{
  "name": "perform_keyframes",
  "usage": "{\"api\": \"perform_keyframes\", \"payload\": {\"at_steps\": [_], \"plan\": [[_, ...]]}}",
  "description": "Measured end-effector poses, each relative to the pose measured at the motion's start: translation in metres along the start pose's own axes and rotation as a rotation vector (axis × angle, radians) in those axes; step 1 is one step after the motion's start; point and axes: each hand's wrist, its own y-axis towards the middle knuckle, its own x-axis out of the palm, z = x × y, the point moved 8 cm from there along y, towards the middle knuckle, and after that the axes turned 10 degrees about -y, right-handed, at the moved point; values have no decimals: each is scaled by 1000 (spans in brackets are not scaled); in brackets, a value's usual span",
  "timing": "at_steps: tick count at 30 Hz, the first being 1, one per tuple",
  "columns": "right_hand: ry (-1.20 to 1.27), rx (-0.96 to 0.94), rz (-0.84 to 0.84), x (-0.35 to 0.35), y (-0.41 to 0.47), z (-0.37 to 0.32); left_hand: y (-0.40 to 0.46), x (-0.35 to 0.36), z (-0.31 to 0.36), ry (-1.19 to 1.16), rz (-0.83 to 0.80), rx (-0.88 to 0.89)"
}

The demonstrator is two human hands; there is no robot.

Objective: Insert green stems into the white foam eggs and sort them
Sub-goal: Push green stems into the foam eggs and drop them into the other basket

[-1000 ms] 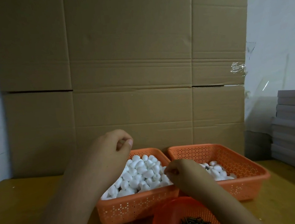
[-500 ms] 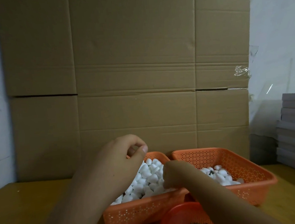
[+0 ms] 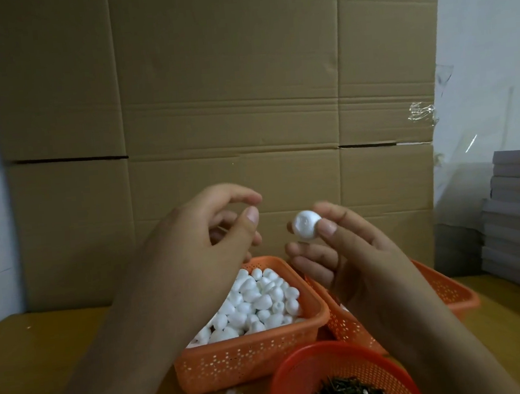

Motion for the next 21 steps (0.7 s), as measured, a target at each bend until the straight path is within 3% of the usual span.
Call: {"api": "perform_keyframes", "payload": {"at_steps": [4, 8, 17, 21], "plan": [[17, -68, -74, 12, -5, -17, -6, 13, 22, -120, -60, 106], [30, -100, -136, 16, -8, -28, -11, 24, 37, -83, -85, 208], [-226, -103, -148, 18, -12, -29, -9, 28, 36, -65, -28, 249], [-184, -69, -130, 15, -12, -26, -8, 25, 30, -109, 6, 217]]}}
